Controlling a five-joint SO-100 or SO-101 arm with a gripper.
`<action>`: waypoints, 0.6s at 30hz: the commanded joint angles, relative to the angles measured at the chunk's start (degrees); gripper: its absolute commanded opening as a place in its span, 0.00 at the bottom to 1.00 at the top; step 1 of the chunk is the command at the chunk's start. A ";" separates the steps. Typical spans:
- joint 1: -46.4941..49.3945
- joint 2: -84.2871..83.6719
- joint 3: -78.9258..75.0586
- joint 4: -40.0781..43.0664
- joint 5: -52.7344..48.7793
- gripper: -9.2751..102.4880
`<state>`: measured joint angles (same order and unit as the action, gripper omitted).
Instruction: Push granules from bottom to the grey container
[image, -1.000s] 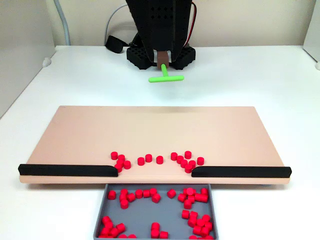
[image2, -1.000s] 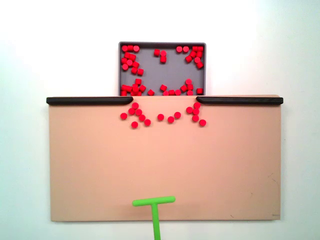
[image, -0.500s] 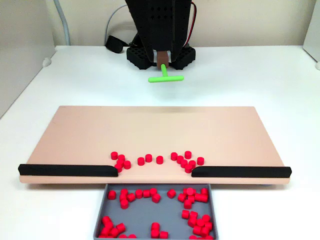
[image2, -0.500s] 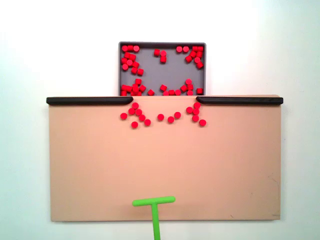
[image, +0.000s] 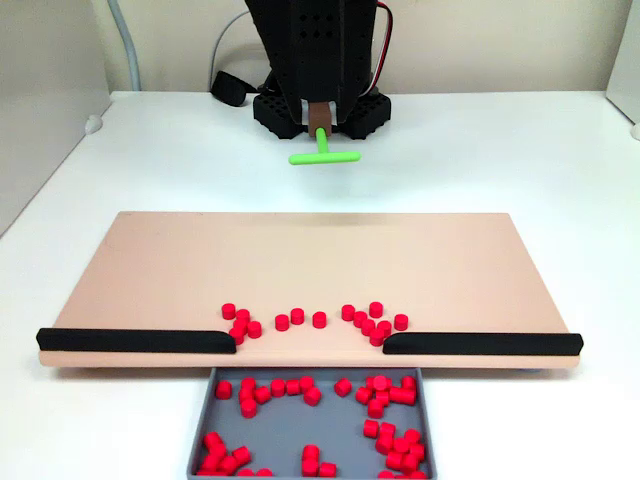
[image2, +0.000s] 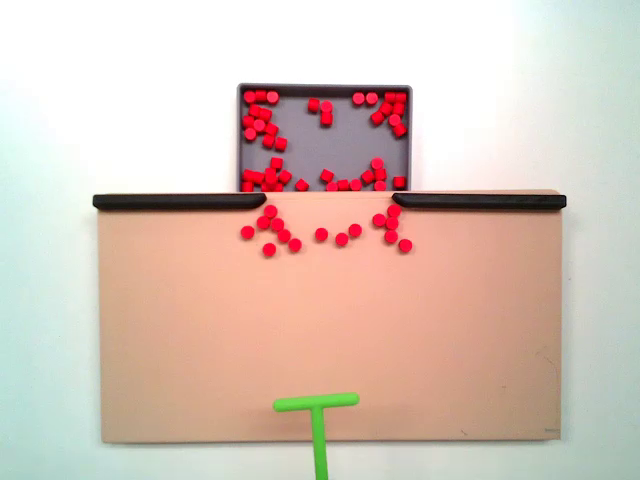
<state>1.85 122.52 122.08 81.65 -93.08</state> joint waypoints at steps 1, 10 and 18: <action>0.70 0.09 -1.49 -0.26 -0.44 0.08; 1.67 -0.35 -1.49 -0.26 -0.62 0.08; 2.02 -0.44 -1.49 -0.26 -0.79 0.08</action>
<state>3.52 122.08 122.08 81.65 -93.52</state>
